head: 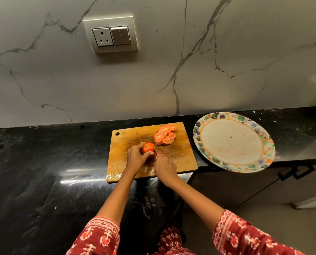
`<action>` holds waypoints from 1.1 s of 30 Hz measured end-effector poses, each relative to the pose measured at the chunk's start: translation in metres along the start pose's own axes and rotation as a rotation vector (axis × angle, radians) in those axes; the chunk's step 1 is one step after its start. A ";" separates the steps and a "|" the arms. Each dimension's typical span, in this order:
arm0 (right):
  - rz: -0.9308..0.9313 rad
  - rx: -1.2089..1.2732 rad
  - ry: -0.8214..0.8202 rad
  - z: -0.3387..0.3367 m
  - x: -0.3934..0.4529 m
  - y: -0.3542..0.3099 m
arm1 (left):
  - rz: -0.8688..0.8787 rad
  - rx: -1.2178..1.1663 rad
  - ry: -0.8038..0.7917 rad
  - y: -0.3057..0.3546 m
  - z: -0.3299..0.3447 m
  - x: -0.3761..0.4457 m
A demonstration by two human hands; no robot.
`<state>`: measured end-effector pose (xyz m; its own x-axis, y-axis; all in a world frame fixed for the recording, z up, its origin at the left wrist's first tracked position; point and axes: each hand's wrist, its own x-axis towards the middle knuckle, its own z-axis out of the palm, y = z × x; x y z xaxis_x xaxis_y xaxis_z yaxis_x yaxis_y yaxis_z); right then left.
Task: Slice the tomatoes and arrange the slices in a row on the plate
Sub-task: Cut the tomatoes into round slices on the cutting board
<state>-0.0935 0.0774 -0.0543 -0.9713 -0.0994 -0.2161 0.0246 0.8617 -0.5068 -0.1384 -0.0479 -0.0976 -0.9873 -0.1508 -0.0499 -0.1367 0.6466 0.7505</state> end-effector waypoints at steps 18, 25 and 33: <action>0.011 0.017 -0.058 0.006 0.000 0.006 | -0.017 0.004 0.028 0.000 0.002 -0.004; 0.019 -0.002 -0.148 0.007 -0.010 0.018 | -0.037 0.016 0.029 -0.002 0.002 -0.004; -0.011 0.013 -0.099 -0.017 -0.013 0.032 | -0.003 0.001 0.012 0.011 -0.002 -0.009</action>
<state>-0.0840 0.1148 -0.0540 -0.9432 -0.1580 -0.2922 0.0180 0.8540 -0.5199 -0.1305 -0.0410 -0.0879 -0.9858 -0.1621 -0.0442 -0.1399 0.6465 0.7500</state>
